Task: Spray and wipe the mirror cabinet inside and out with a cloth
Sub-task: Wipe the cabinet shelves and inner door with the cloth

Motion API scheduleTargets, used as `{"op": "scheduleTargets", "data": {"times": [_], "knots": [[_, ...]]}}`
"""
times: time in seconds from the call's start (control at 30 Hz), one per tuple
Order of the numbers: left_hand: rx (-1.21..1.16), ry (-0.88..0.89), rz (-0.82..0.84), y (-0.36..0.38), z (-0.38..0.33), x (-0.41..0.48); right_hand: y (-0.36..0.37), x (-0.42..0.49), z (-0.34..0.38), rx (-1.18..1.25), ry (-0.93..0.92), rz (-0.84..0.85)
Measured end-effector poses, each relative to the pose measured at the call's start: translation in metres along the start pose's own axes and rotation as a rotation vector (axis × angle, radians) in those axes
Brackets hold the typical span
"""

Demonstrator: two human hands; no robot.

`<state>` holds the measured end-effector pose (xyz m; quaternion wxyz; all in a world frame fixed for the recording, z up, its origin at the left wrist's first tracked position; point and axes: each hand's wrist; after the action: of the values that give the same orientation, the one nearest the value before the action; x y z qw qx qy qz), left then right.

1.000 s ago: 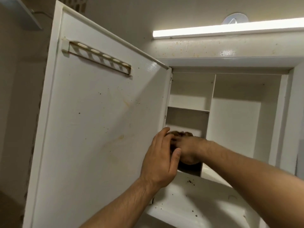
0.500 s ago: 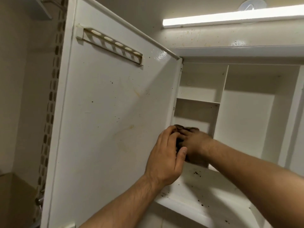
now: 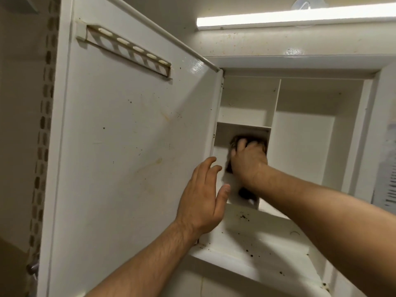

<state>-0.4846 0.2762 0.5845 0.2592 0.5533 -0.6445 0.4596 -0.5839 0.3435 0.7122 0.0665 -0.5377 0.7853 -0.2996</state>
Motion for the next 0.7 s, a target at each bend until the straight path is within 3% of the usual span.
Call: {"op": "scheduleTargets", "data": {"times": [0.13, 0.3, 0.37, 0.5, 0.6, 0.7], "knots": [[0.012, -0.023, -0.001, 0.001, -0.007, 0.009, 0.002, 0.0, -0.009, -0.059, 0.031, 0.01], [0.001, -0.066, -0.011, -0.007, -0.013, 0.009, 0.005, -0.001, 0.029, 0.492, -0.337, 0.147], [0.024, -0.047, -0.009, -0.01, -0.01, 0.006, 0.012, -0.004, 0.02, 0.555, -0.315, -0.017], [0.019, -0.054, -0.009, -0.004, -0.014, 0.007, 0.009, 0.019, 0.001, 0.625, -0.059, -0.514], [-0.046, -0.072, -0.032, 0.004, -0.023, 0.001, 0.013, 0.031, 0.018, 0.723, -0.126, -0.516], [-0.103, -0.075, -0.089, 0.004, -0.025, 0.001, 0.03, 0.027, 0.03, 1.031, -0.282, -0.428]]}}
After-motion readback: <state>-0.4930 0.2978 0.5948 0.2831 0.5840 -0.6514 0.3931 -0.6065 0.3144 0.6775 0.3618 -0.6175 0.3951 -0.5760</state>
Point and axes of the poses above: each hand's wrist, its own x-axis towards the middle knuckle, its own y-axis out of the palm, z = x × y, and after that the axes turned 15 degrees about -y, right-handed
